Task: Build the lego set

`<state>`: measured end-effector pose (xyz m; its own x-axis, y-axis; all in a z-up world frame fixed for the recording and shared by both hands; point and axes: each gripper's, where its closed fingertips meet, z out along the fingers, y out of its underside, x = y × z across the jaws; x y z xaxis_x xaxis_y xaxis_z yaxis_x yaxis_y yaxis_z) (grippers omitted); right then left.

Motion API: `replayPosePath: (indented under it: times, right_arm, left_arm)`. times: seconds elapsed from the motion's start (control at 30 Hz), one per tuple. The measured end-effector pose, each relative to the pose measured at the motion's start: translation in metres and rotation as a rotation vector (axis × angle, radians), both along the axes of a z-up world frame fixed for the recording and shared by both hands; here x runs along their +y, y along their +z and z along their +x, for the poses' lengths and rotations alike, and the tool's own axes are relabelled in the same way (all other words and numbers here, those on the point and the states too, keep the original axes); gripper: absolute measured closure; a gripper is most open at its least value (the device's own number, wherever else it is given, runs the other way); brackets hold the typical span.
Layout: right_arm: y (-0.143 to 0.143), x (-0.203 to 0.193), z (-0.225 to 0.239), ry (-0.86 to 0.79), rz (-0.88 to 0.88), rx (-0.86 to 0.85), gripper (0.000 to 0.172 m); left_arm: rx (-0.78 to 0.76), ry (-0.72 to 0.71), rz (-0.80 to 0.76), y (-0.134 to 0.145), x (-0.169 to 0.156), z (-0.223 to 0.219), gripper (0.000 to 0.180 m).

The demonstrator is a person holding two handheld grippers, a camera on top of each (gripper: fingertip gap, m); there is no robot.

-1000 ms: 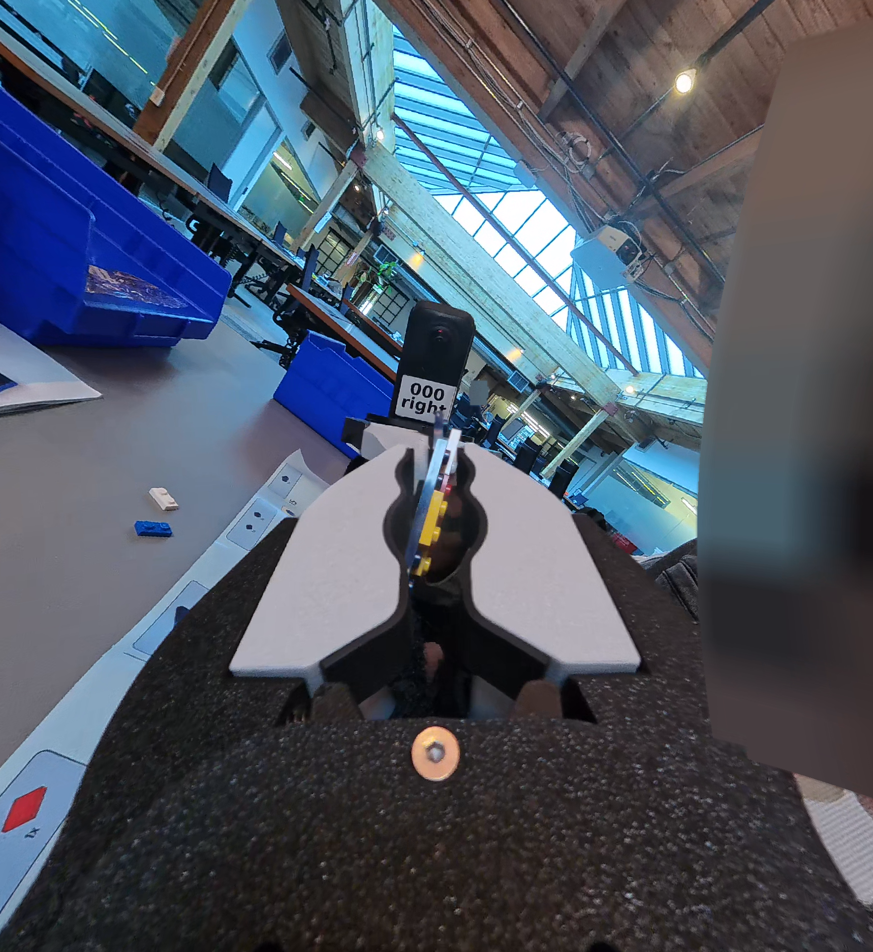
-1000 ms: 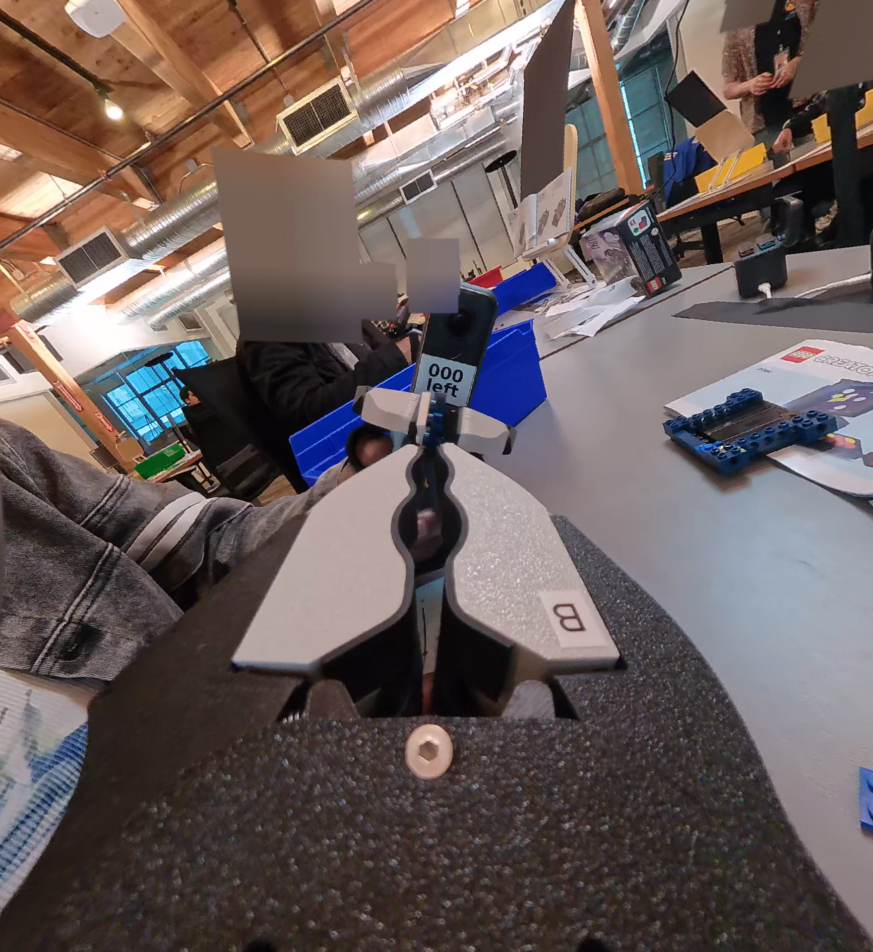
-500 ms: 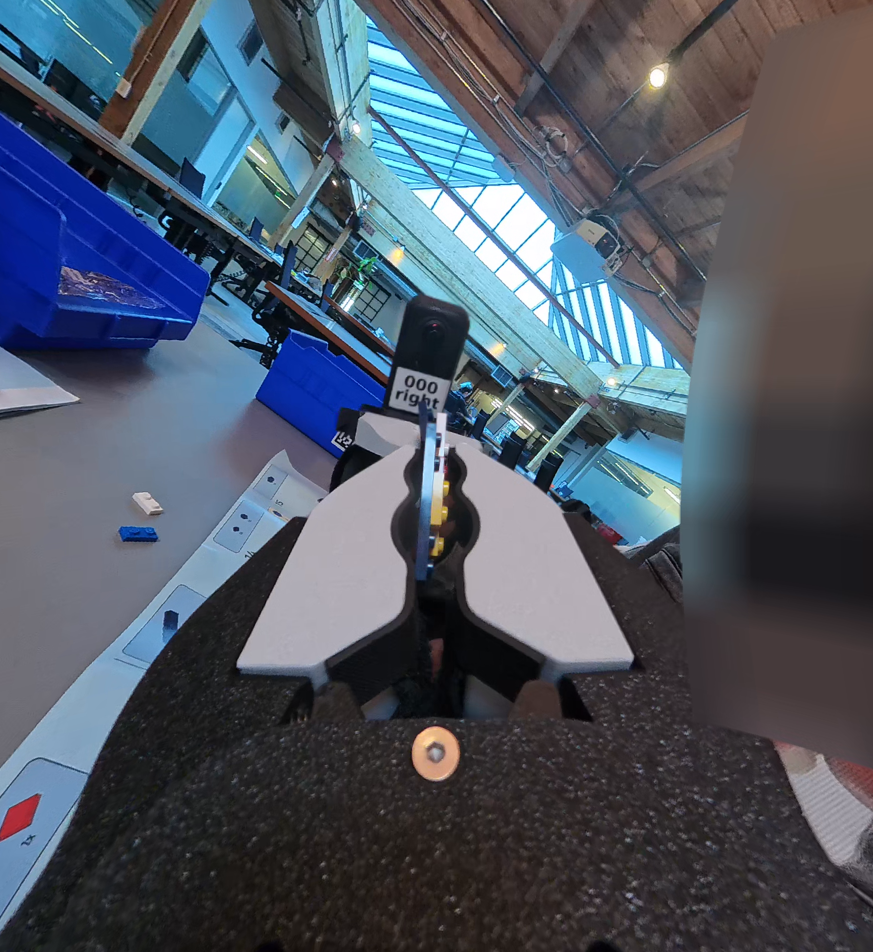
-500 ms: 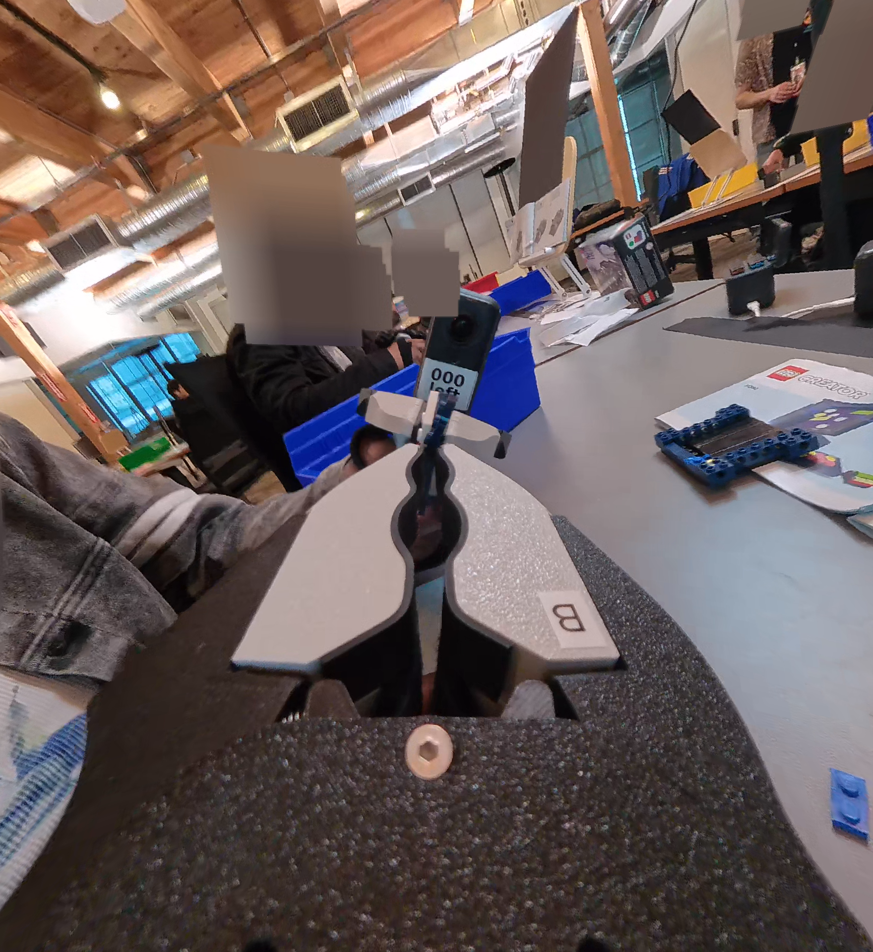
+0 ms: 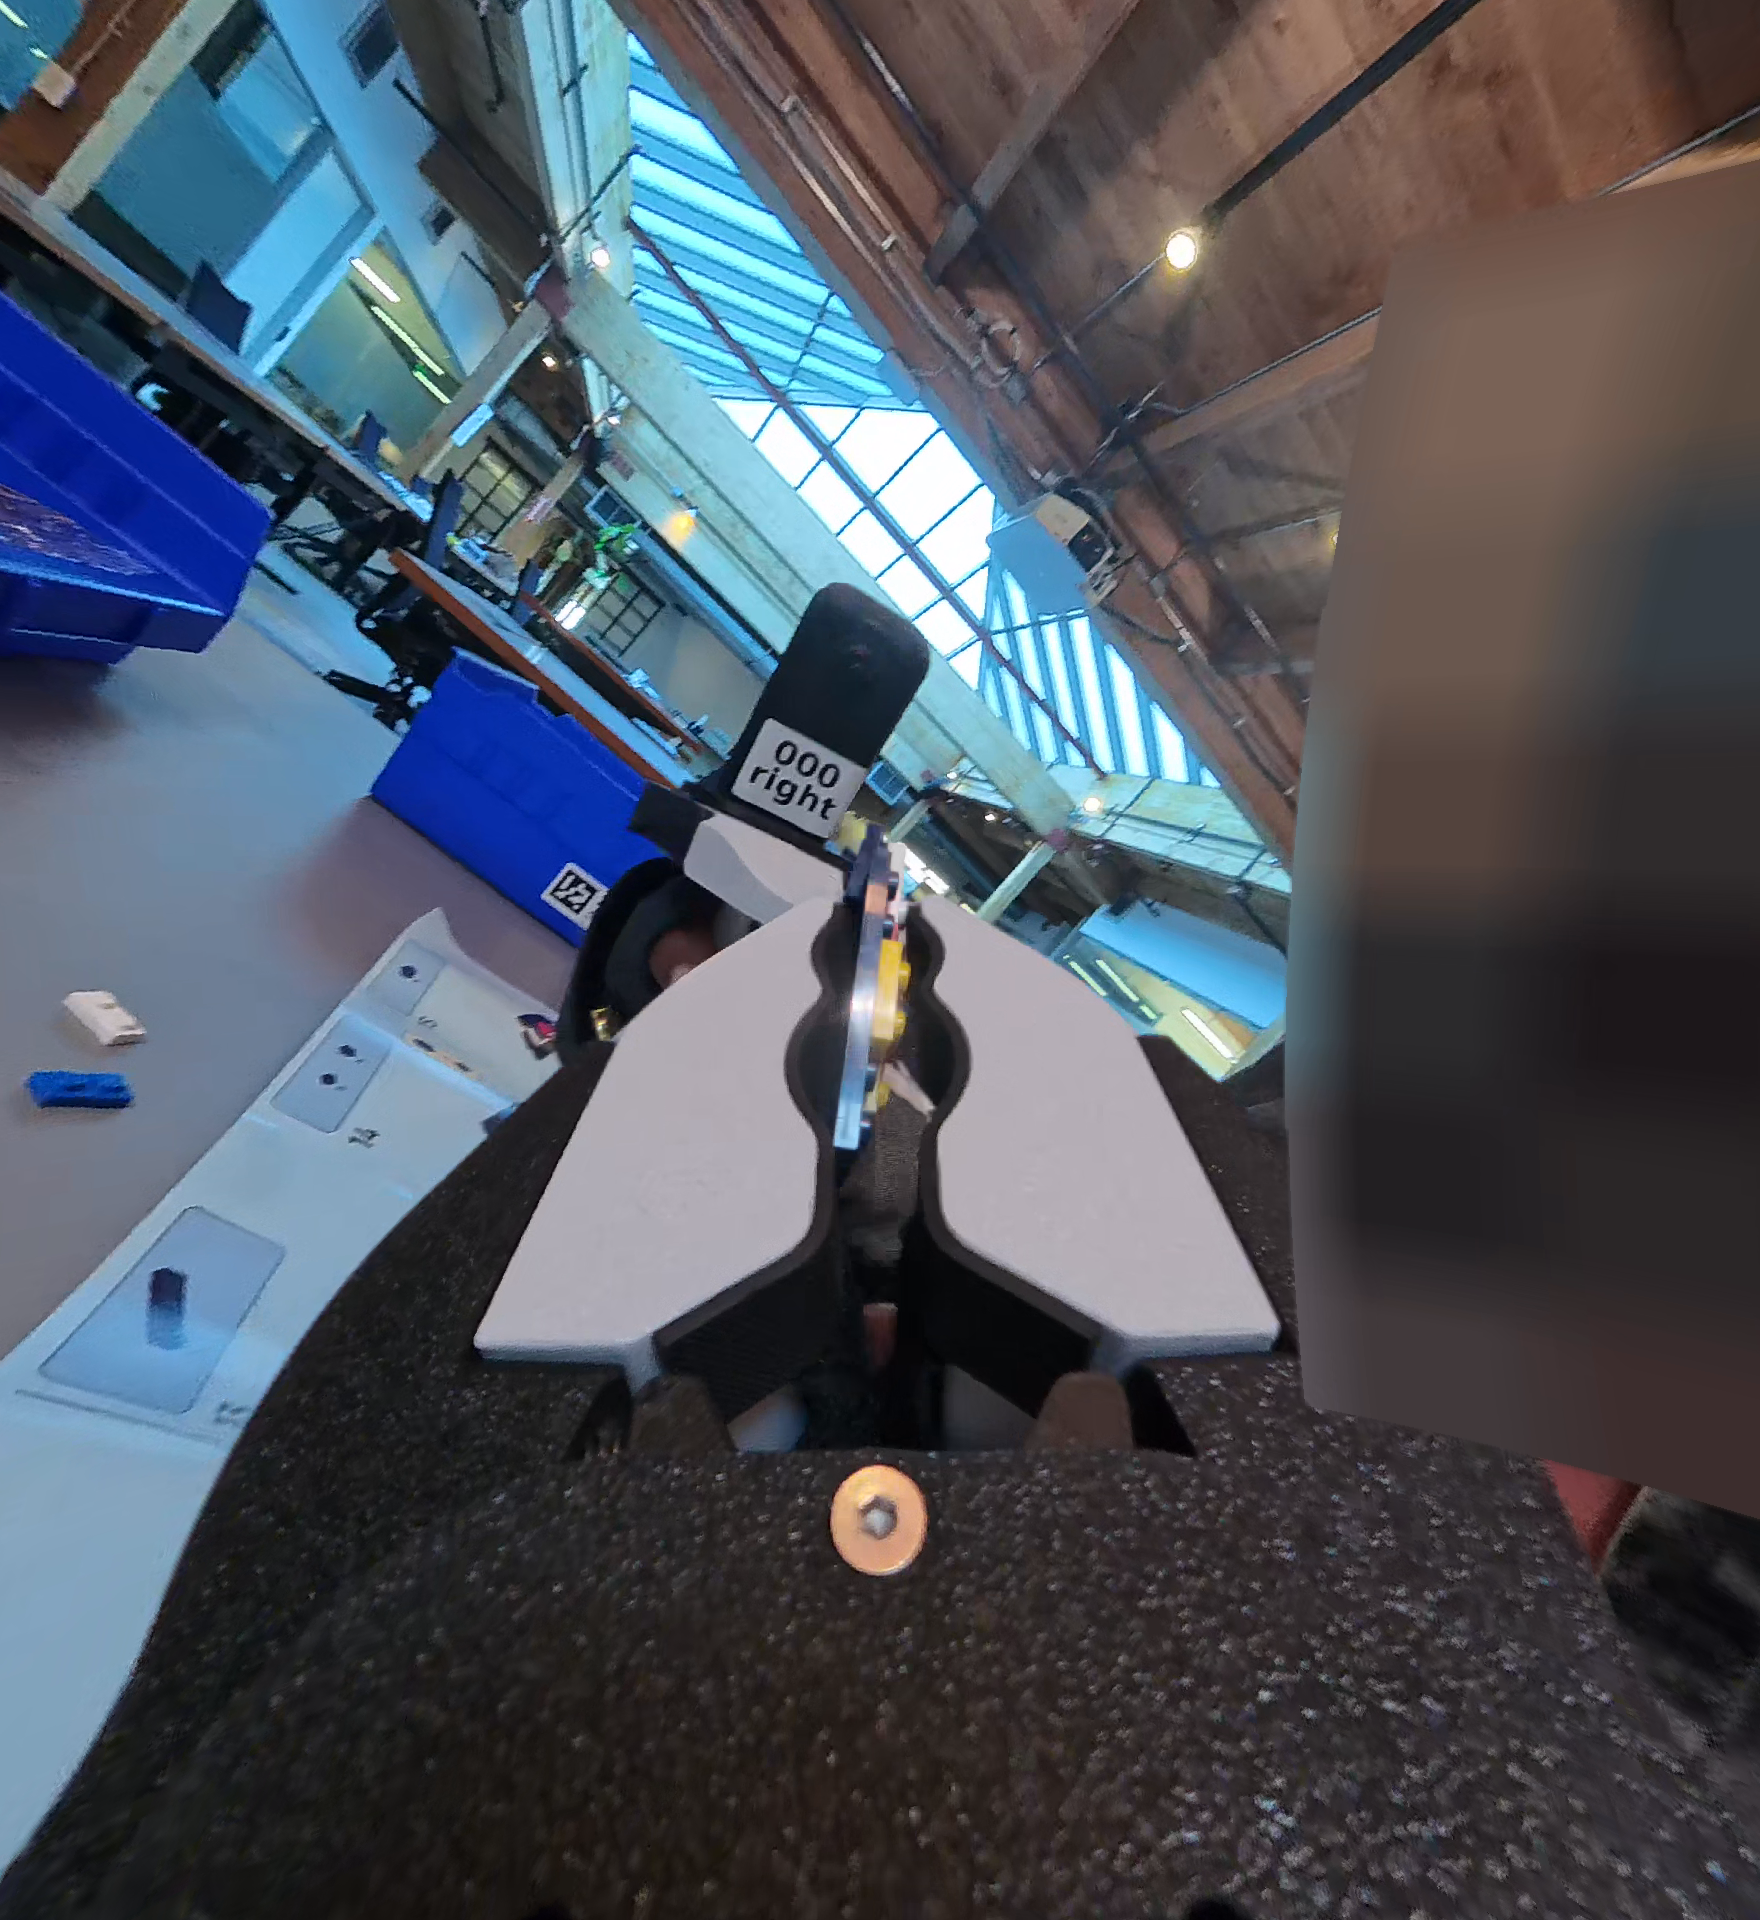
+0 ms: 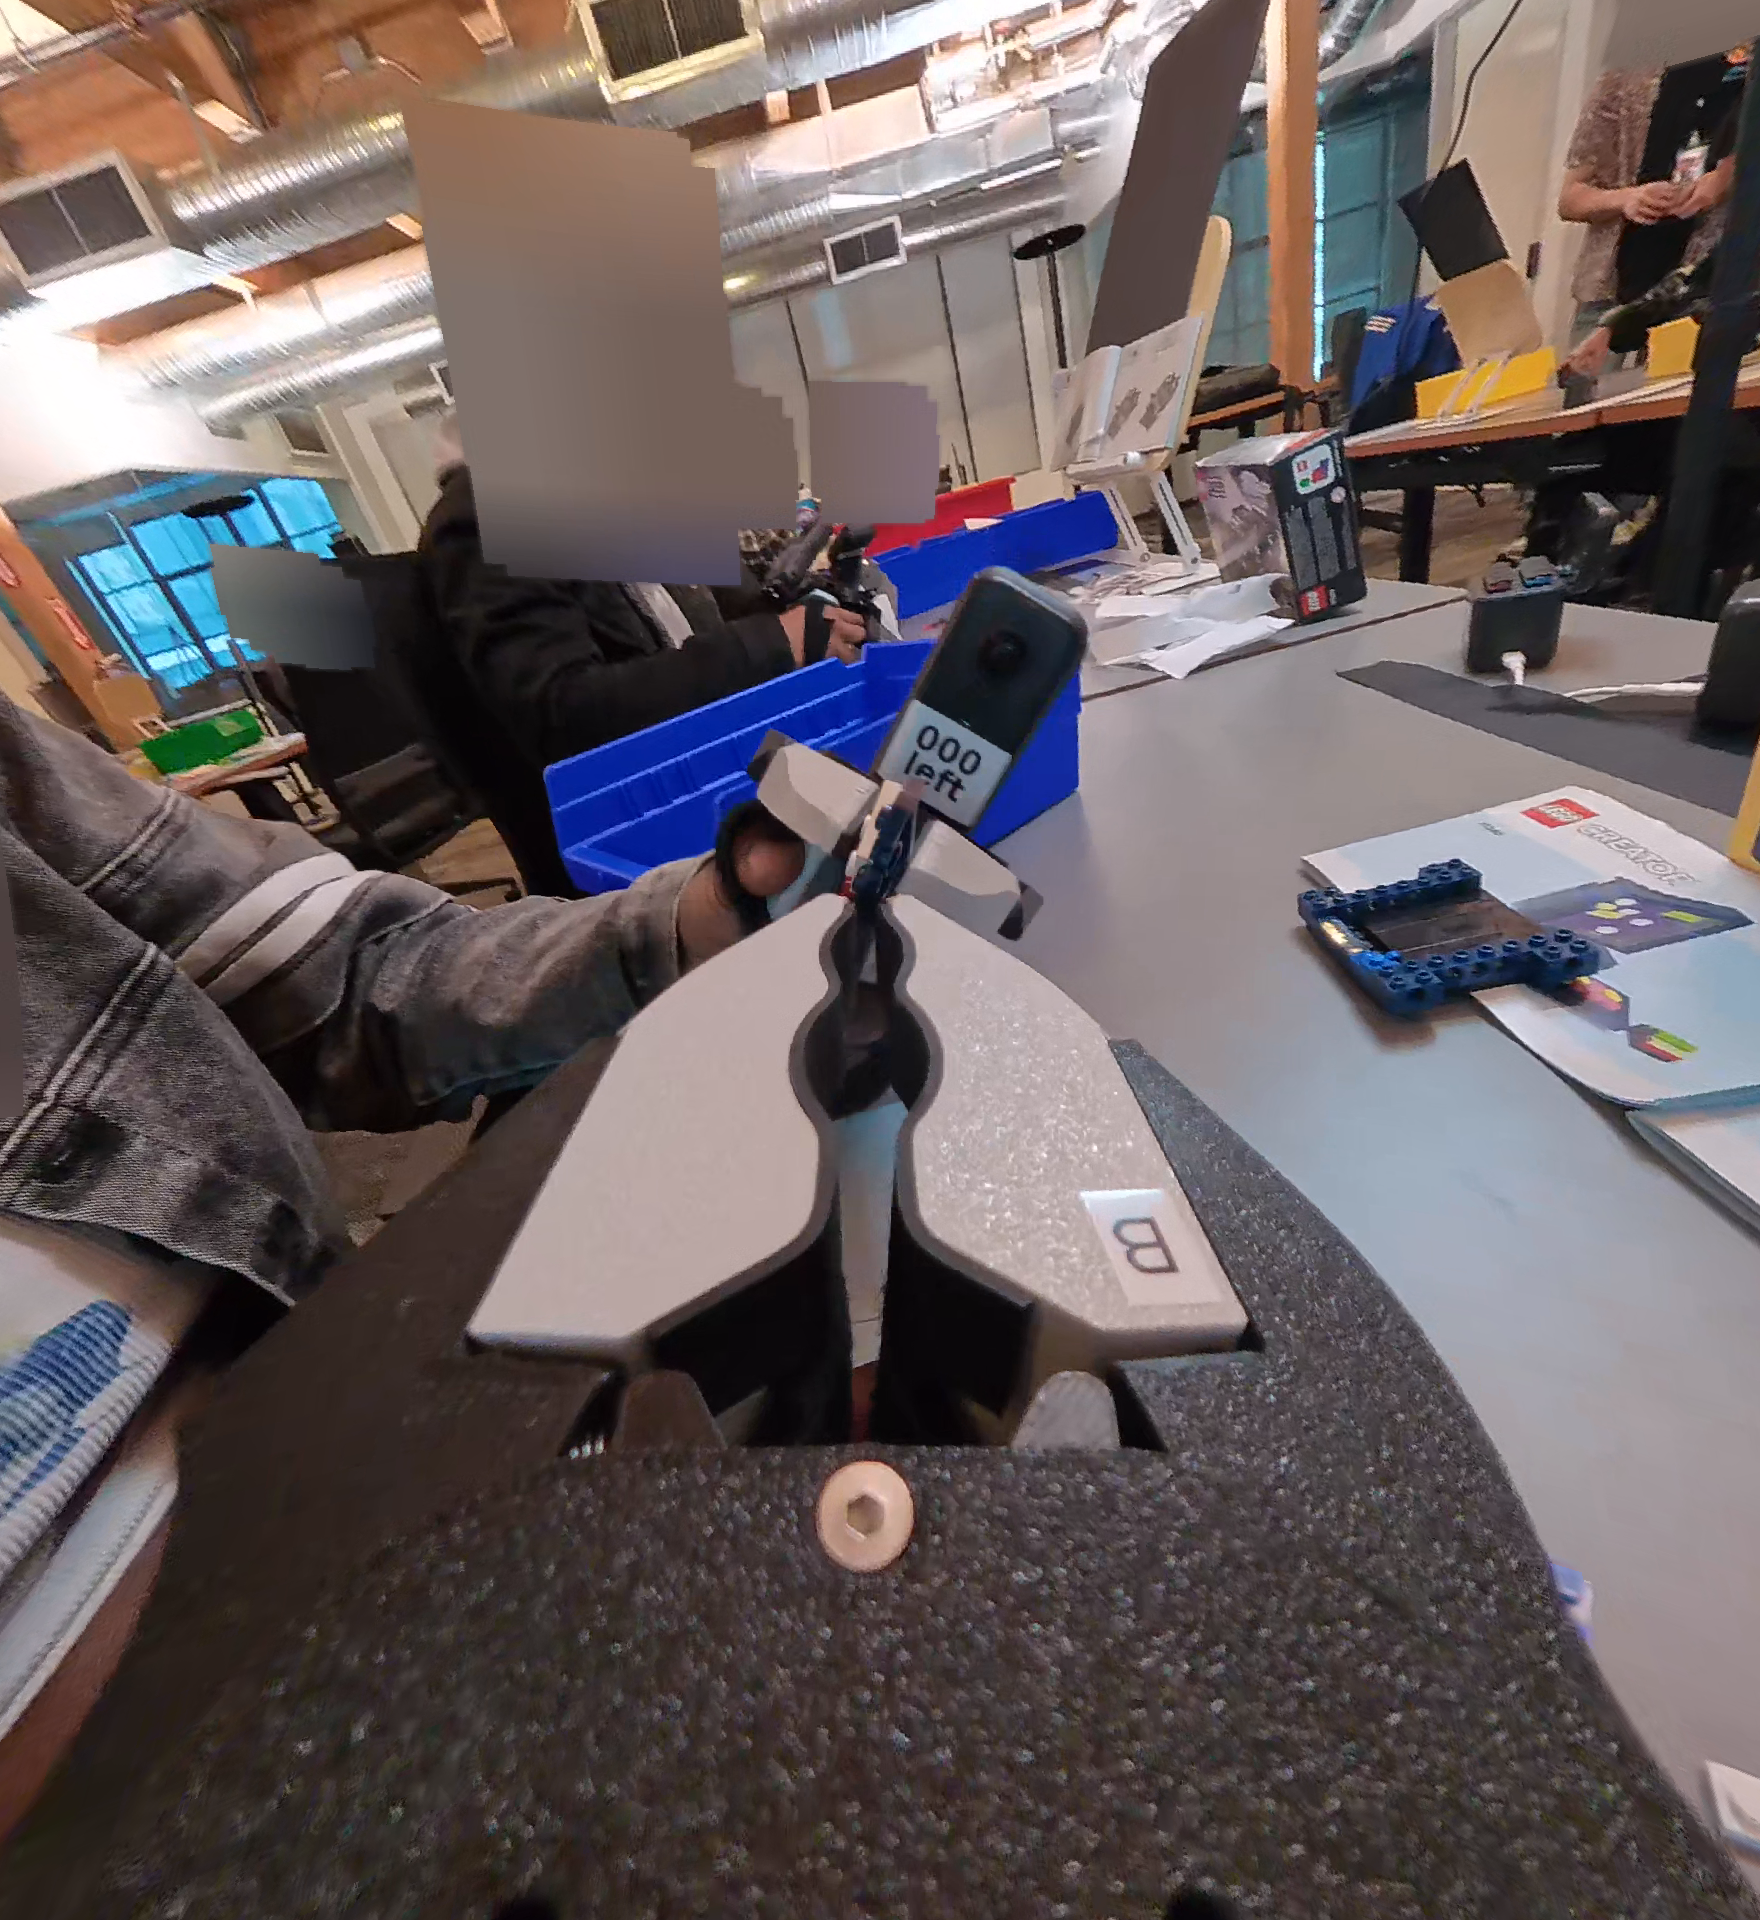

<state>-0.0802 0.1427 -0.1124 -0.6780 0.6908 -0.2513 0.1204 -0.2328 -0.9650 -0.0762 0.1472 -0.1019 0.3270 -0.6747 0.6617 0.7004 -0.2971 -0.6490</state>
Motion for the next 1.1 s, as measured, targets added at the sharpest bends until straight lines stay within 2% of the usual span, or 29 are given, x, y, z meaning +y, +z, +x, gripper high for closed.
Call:
replayPosePath:
  times: [0.23,0.43,0.57,0.83,1.03,1.1]
  right_arm:
    - [0.005,-0.004,0.004,0.065,-0.083,-0.007,0.169]
    - [0.003,-0.002,0.002,0.045,-0.076,-0.015,0.169]
    - [0.003,-0.003,0.002,0.039,-0.051,-0.008,0.168]
    - [-0.004,-0.008,0.006,0.054,0.097,0.007,0.16]
    - [-0.015,-0.011,0.011,0.046,0.323,0.021,0.157]
    - [-0.02,-0.011,0.014,0.049,0.41,0.042,0.161]
  left_arm:
    - [-0.012,-0.001,0.055,0.005,-0.003,0.004,0.172]
    - [0.003,0.038,0.041,0.003,-0.001,0.001,0.172]
    - [-0.022,0.016,0.029,0.002,-0.001,0.001,0.173]
    - [0.074,-0.006,-0.023,-0.005,-0.002,0.004,0.173]
    - [0.188,-0.034,-0.071,-0.014,-0.004,0.009,0.173]
    - [0.213,-0.082,-0.095,-0.019,-0.007,0.014,0.173]
